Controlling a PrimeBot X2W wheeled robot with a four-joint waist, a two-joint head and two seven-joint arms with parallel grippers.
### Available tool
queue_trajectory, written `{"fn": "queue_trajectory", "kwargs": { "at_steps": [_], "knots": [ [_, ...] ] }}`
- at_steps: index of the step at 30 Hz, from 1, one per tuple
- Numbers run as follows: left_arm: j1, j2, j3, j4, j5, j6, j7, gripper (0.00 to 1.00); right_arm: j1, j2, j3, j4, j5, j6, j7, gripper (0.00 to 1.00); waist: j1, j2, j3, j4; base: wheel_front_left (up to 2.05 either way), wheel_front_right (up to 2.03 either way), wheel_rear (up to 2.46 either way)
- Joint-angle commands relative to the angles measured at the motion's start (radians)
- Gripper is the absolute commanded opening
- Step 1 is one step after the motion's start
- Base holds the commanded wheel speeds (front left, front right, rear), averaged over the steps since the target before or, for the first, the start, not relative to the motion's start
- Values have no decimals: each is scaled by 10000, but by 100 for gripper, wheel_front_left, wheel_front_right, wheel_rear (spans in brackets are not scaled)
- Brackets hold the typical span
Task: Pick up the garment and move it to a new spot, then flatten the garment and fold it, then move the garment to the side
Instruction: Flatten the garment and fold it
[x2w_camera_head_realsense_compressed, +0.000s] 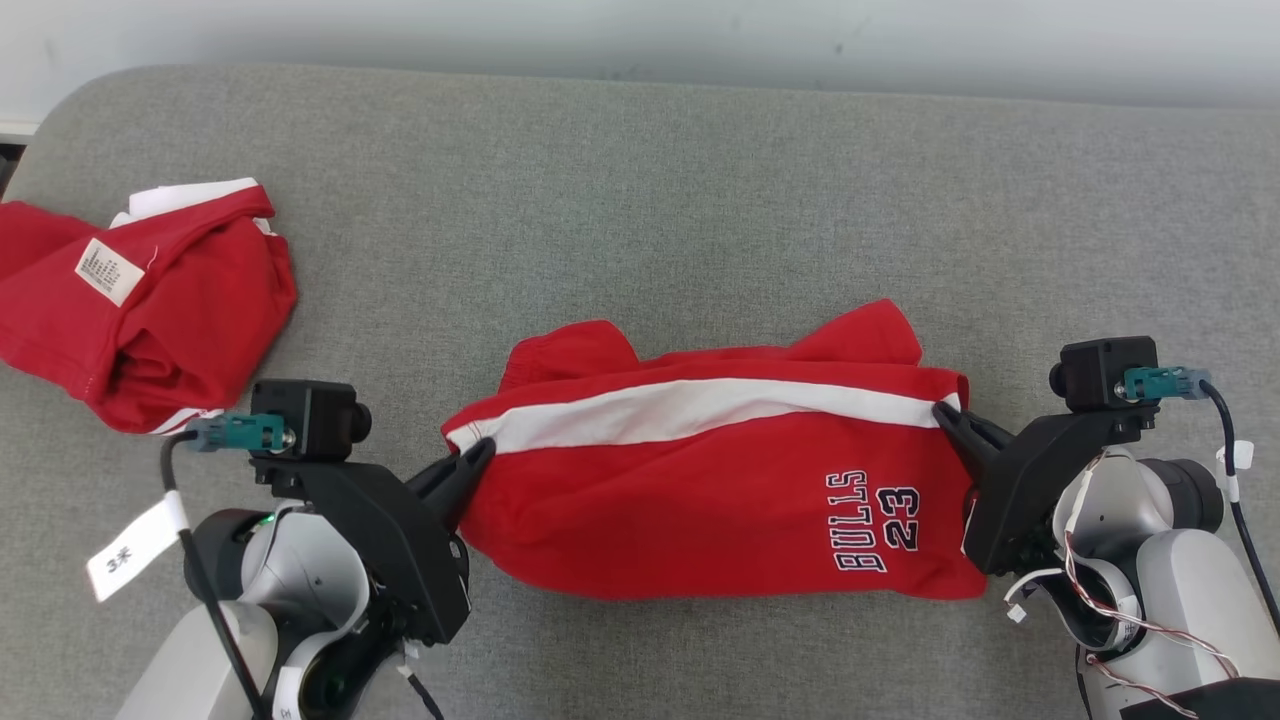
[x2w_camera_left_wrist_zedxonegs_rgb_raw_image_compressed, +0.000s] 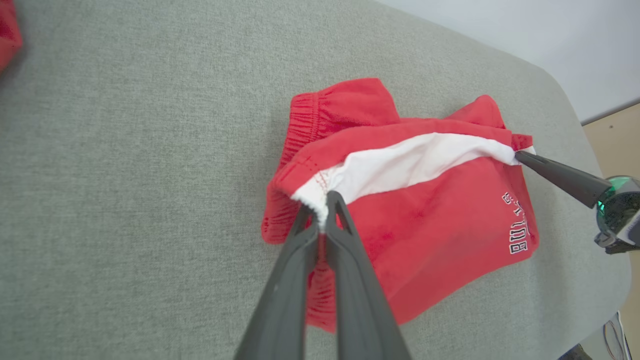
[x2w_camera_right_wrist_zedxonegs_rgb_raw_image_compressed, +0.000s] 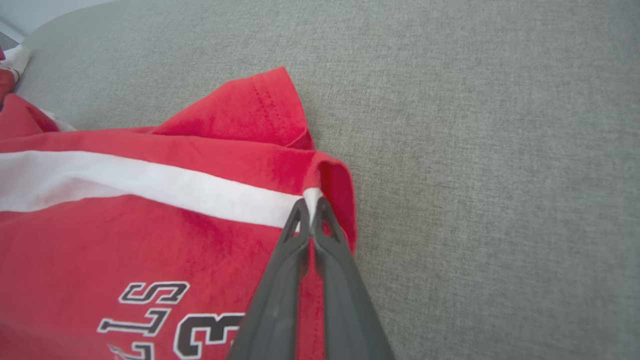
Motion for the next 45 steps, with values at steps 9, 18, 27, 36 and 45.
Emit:
{"fn": "queue_trajectory", "kwargs": {
  "at_steps": [9, 18, 27, 36, 45],
  "knots": [
    [-440, -239, 434, -240, 76, -8, -1079, 0, -196, -40, -16, -529, 181, -3, -652, 0, 0, 0, -163, -65, 0, 0, 0],
    [-1075, -537, 695, -2, 259, -45, -2020, 0, -543, -38, 8, -908, 348, -3, -1291, 0, 0, 0, -364, -179, 0, 0, 0],
    [-2488, -795, 918, 659, 226, -397, -2607, 0, -1907, -40, 102, -983, 384, -3, -1784, 0, 0, 0, -88, -375, 0, 0, 0],
    [-5121, -1127, 981, 2114, 302, -1121, -3147, 0, -4627, -291, 271, 64, 383, -3, -2006, 0, 0, 0, 949, -596, 0, 0, 0],
    [-7652, -1347, 956, 3806, 1057, -1727, -4790, 0, -7457, -685, 522, 1466, 90, -3, -4049, 0, 0, 0, 1859, -1124, 0, 0, 0]
  ]
}}
